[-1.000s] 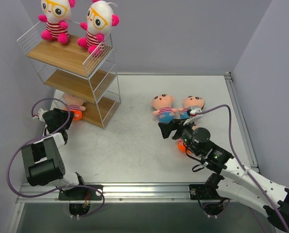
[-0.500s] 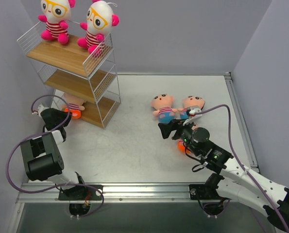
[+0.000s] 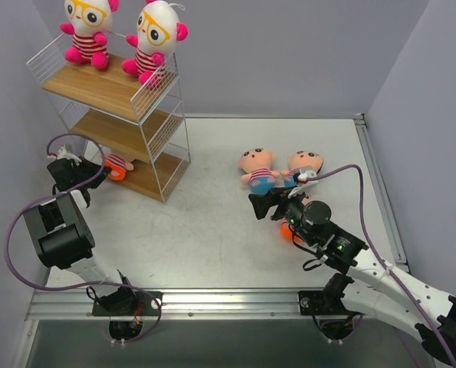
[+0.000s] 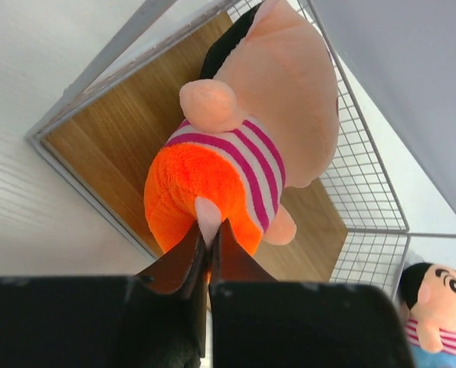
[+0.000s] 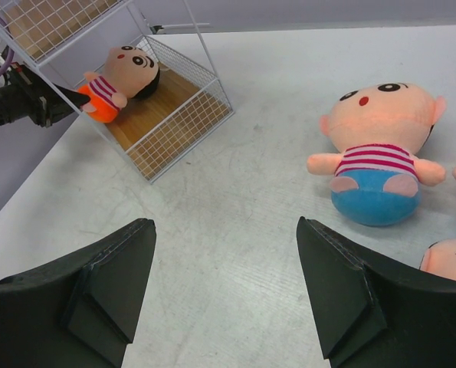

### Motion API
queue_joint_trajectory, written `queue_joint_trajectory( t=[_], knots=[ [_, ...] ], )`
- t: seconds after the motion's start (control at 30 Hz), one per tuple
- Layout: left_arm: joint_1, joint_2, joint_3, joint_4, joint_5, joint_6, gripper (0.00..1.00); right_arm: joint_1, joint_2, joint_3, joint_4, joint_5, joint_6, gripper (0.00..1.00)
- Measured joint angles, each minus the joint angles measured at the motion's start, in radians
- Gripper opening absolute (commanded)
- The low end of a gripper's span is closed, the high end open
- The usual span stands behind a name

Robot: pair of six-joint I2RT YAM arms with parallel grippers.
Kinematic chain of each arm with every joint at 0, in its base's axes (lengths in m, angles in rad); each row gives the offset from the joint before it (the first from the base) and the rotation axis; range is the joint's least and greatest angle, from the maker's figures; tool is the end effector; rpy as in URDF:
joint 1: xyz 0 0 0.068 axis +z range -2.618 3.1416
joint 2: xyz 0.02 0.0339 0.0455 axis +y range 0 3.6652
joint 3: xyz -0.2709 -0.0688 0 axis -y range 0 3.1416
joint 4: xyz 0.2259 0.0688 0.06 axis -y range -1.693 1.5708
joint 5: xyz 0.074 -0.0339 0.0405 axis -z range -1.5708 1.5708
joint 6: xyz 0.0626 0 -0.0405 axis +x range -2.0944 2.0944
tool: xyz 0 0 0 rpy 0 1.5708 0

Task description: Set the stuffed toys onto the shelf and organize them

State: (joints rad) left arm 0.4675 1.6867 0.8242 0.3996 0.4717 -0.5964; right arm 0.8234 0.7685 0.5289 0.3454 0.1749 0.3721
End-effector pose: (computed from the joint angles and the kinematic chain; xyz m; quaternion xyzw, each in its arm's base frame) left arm 0.3342 0.1368 0.1921 -0.3135 0.7750 -0.2313 0.4976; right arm 0.1397 0.1347 0.3208 -0.0858 0.6638 0.3686 0.6451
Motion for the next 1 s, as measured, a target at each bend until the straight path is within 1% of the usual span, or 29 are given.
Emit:
queue_joint_trajectory(
  t=[0.2,0.23,0.27,0.47,0.6,0.7,0.83,0.93,0.97,1.0],
  knots=[
    [0.016,0.05,0.045,-0.042,0.08,0.033,0.03,0.0,0.0,0.0,0.006,-0.008,-0.002,0.75],
    [0.017,0.051,0.046,-0.046,0.085,0.034,0.05,0.0,0.0,0.0,0.008,-0.008,-0.003,0.75],
    [0.017,0.052,0.047,-0.048,0.087,0.034,0.09,0.0,0.001,0.0,0.009,-0.008,-0.003,0.75],
    [0.019,0.07,0.07,-0.065,0.087,0.036,0.16,0.0,0.011,0.0,0.013,-0.013,-0.004,0.75],
    [0.019,0.079,0.08,-0.071,0.082,0.036,0.25,0.0,0.013,0.0,0.013,-0.019,-0.004,0.75],
    [0.019,0.081,0.084,-0.076,0.079,0.034,0.26,0.0,0.013,0.0,0.014,-0.021,-0.005,0.75],
    [0.019,0.082,0.086,-0.076,0.072,0.032,0.34,0.0,0.013,0.0,0.014,-0.024,-0.006,0.75],
    [0.019,0.082,0.087,-0.076,0.06,0.028,0.43,0.0,0.014,0.0,0.014,-0.024,-0.007,0.75],
    [0.019,0.082,0.087,-0.077,0.057,0.026,0.47,0.0,0.015,0.0,0.014,-0.024,-0.007,0.75],
    [0.02,0.082,0.087,-0.077,0.055,0.024,0.48,0.0,0.015,0.0,0.014,-0.025,-0.007,0.75]
  ],
)
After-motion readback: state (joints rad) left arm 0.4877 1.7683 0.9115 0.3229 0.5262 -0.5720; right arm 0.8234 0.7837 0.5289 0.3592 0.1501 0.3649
